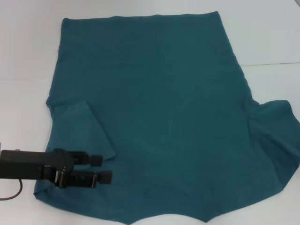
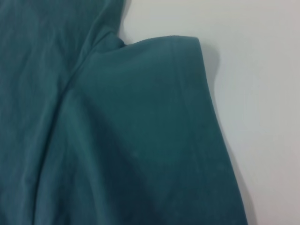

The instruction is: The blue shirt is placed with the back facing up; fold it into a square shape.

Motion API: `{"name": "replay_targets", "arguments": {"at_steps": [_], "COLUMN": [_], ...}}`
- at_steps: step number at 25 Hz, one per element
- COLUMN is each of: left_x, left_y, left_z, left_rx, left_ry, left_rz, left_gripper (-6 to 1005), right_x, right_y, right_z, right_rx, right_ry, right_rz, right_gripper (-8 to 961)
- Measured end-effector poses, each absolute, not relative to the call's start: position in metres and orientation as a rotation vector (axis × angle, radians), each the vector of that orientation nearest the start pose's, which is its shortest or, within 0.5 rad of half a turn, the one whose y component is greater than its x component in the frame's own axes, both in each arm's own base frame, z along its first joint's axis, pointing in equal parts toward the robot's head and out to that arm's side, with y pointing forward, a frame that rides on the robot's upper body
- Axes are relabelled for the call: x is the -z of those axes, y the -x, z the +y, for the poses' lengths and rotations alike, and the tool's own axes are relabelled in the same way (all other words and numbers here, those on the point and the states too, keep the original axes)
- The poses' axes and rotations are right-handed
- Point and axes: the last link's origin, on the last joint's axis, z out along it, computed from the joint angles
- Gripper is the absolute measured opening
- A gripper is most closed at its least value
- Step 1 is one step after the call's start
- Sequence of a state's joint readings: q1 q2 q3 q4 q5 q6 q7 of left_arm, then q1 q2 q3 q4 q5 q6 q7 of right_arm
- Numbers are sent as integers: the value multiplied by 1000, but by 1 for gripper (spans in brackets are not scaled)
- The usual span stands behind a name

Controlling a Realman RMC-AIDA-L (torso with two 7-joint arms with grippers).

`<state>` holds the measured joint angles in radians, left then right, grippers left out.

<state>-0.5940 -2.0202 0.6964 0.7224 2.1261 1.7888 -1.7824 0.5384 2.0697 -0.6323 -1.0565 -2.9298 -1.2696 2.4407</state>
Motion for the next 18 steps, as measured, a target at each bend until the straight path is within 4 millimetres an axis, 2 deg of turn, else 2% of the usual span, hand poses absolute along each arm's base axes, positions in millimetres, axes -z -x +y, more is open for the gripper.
{"name": "replay_targets", "arguments": {"at_steps": [7, 9, 15, 18], "left_x": [-24, -24, -24, -24], "left_y": [243, 243, 244, 244], "left_z": [324, 323, 323, 322], "left_rx": [625, 625, 625, 626], "left_ry": [2931, 2932, 2930, 2929], "left_rz": [-1031, -1031, -1036, -1040], "left_gripper": [796, 796, 796, 796], "right_x": [-101, -101, -101, -103], "right_y": [-358, -357, -353, -349], "right_z": [348, 348, 352, 354], "right_rx": [282, 281, 277, 268], "right_ry": [1859, 1860, 1871, 1872], "right_rz": [1448, 1447, 1429, 1406], "right_gripper": [546, 308, 77, 54]}}
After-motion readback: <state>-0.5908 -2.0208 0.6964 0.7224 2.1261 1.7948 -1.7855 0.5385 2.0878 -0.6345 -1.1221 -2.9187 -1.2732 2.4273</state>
